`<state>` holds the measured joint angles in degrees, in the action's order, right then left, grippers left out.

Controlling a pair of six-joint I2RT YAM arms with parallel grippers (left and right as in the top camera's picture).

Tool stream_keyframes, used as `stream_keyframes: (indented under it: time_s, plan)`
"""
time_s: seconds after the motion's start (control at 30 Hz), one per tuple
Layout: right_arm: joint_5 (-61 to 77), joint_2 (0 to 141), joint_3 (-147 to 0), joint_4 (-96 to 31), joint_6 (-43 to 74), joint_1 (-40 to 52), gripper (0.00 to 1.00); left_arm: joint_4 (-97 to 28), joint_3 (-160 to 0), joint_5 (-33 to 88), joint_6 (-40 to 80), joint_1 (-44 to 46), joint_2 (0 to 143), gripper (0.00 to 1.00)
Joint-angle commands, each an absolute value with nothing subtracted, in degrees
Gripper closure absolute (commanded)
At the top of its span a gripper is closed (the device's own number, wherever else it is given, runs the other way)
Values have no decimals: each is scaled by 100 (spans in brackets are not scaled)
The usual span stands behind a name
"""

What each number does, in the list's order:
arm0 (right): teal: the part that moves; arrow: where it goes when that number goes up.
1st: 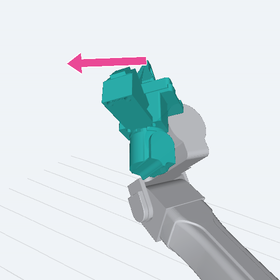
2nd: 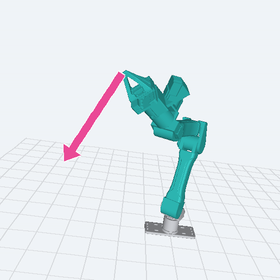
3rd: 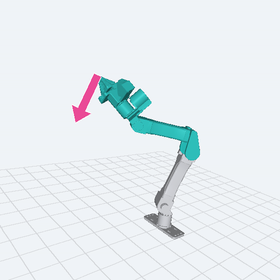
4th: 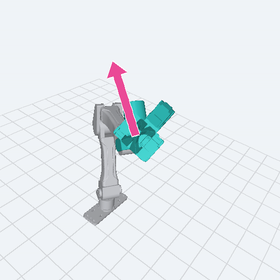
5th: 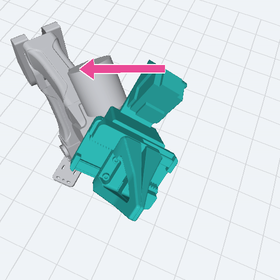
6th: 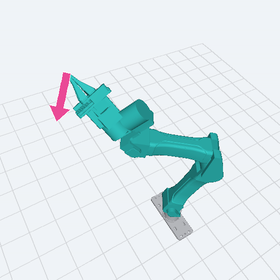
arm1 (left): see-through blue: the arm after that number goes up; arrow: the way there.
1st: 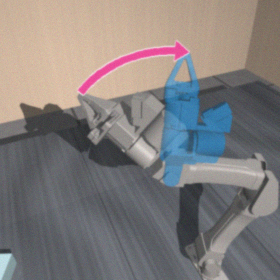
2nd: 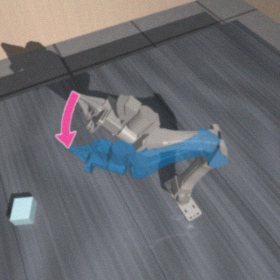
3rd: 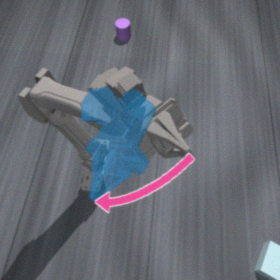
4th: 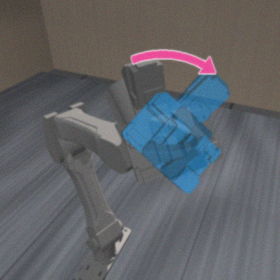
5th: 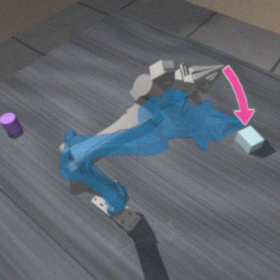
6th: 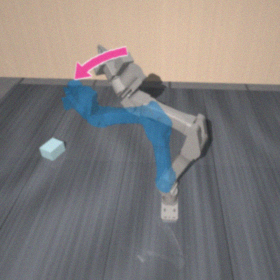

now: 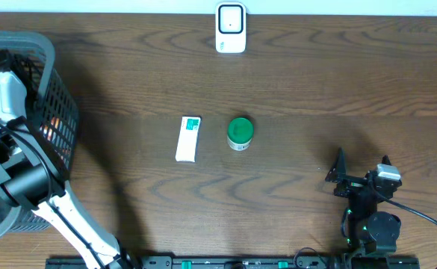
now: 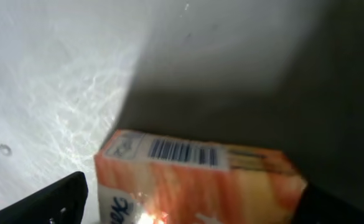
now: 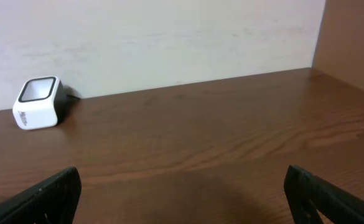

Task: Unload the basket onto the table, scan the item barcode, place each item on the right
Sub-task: 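Reach the left gripper into the basket and grasp the small orange box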

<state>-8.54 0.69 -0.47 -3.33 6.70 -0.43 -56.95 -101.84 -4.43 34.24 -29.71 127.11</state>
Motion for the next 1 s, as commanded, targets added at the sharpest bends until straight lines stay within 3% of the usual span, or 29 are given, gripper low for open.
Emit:
stream_keyframes:
  time_s: [0.0,0.07,0.23,0.3,0.53,0.8,0.97]
  plan:
    - [-829,38,-32,-346,589,-67,1,-5741,-10130,-510,3430,-2902,13181,2]
    - [-832,38,-32,-344,591,-67,1,-5780,-10130,-510,3430,-2899,13251,6]
    - [-829,38,-32,-344,591,-67,1,-5975,-10134,-513,3361,-2912,13122,34]
    - [-829,38,-32,-344,591,-67,1,-6071,-10138,-517,3310,-2923,12943,39]
    - [-832,38,-32,-344,591,-67,1,-6460,-10138,-517,3256,-3186,11644,39]
    - [-829,38,-32,-346,589,-67,1,-6705,-10191,-469,3260,-3756,8799,39]
    - [-829,38,-32,-344,591,-67,1,-6849,-10191,1223,3192,-3562,7072,38]
